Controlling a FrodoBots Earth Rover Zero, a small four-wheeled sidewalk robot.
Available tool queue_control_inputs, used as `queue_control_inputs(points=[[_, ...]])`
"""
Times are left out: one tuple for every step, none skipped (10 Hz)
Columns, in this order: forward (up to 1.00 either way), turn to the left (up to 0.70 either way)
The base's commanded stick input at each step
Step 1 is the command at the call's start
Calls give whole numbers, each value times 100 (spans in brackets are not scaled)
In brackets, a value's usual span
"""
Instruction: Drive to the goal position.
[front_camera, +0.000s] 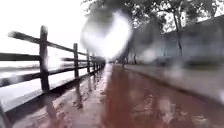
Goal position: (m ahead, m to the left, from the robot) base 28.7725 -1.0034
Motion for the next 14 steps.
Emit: queue_control_inputs(points=[[100, 0], [100, 0], [100, 0], [100, 0], [100, 0], [100, 0], [100, 0], [100, 0], [100, 0], [100, 0], [100, 0], [100, 0], [100, 0], [100, 0]])
